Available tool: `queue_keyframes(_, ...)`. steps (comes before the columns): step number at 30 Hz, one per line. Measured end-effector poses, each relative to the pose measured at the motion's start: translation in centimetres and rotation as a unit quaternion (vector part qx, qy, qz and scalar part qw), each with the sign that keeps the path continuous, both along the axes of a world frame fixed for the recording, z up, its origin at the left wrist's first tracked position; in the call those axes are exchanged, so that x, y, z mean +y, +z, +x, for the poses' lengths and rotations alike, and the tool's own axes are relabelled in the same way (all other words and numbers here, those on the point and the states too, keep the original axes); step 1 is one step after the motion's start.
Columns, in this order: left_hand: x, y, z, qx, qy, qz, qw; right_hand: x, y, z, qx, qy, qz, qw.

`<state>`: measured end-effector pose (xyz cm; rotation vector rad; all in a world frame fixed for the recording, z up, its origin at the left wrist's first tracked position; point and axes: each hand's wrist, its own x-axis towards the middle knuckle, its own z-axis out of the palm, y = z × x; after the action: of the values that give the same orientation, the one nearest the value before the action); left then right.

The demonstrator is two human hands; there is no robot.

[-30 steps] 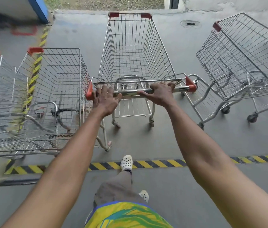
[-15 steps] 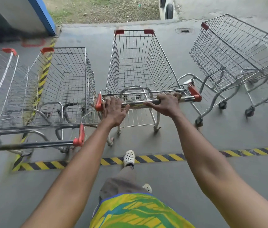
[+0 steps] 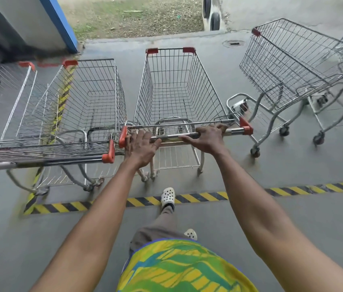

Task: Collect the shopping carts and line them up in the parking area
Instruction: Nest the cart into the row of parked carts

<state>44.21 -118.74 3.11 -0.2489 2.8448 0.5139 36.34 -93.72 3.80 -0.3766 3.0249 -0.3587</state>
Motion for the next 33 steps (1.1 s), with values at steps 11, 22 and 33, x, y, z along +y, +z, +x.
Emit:
queue_keyframes(11,-1.0,-0.1,1.9,0.005,0.008,-0.009,1.000,-1.0,-0.7,0.9,0.001,0.017,-0.008,1.000)
queue_keyframes(22,-1.1,0.2,1.5,0.010,0.012,-0.013,1.000,-1.2,-0.3,0.7,-0.004,0.019,-0.005,1.000)
queue_keyframes(33,-0.1,0.6,1.3,-0.008,0.023,-0.002,1.000,-0.6,0.3,0.1,-0.022,0.044,-0.038,0.998)
